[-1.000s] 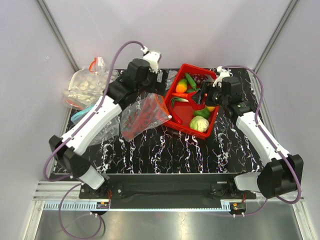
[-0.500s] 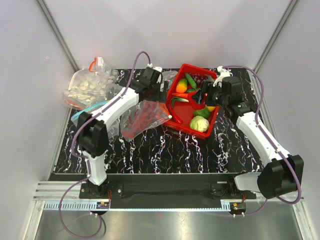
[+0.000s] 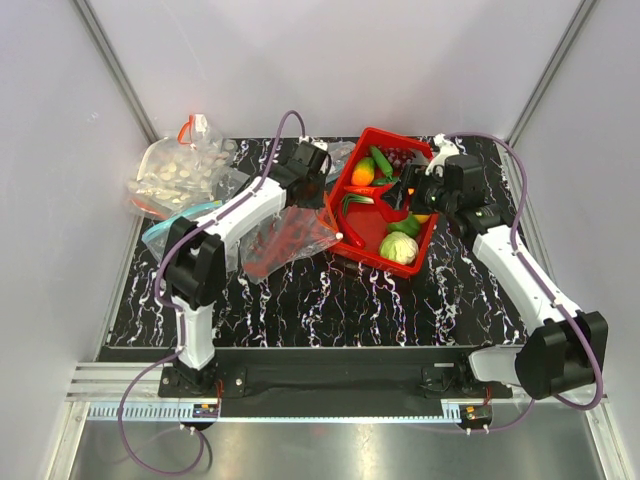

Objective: Place the food in the zip-top bag and seal the zipper
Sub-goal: Place the fake vegetable in the zipper food storage bag, then pick up the fake vegetable from the bin, then place the fake vegetable in the zipper food storage bag.

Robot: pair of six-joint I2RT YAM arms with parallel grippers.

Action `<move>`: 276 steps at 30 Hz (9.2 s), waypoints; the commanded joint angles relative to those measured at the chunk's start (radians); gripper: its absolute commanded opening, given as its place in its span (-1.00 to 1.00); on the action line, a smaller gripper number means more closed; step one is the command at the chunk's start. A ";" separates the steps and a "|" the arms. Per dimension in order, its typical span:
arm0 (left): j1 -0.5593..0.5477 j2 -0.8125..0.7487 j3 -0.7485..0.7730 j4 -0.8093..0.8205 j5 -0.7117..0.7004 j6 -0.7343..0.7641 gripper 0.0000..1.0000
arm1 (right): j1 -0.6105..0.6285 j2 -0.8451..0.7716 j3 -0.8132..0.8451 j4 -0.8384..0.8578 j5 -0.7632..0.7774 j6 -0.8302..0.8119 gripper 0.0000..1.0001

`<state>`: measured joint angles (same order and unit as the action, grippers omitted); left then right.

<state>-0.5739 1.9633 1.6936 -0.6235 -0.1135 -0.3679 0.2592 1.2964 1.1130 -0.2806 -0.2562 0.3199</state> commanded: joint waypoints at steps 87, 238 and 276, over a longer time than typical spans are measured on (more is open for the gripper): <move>-0.037 -0.750 -0.330 -0.047 0.250 0.192 -0.36 | 0.430 0.058 0.010 0.048 0.179 0.205 -0.02; -0.081 -0.667 -0.321 -0.050 0.167 0.256 -1.00 | 0.176 0.054 0.107 -0.305 -0.402 -0.139 -0.99; -0.067 -0.690 -0.376 0.033 0.294 0.204 -1.00 | 0.347 0.318 0.199 0.017 -0.272 0.274 0.81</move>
<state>-0.6518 1.2911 1.3148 -0.6704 0.1246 -0.1452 0.5938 1.7390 1.3457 -0.2825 -0.5785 0.6086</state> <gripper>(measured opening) 0.012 0.925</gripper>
